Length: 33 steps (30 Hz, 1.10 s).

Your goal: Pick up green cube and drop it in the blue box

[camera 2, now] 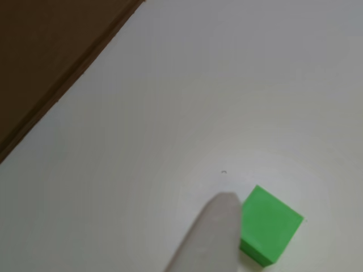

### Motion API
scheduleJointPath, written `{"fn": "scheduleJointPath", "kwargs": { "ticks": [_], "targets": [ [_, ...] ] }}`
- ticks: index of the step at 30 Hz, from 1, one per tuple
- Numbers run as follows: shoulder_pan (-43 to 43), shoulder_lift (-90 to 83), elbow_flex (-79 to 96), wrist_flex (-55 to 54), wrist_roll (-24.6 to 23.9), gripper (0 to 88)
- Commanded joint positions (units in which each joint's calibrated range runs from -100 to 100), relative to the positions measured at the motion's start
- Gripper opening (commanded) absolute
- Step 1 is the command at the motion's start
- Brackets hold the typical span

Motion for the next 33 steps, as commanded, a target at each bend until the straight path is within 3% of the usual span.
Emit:
{"fn": "scheduleJointPath", "kwargs": {
  "ticks": [1, 13, 33],
  "targets": [
    [-0.3, 0.1, -4.6, -0.9, -3.3, 32.7],
    [-0.3, 1.6, -7.9, -0.9, -16.8, 32.7],
    [1.3, 8.2, -11.6, -0.9, -18.0, 32.7]
  ]
}}
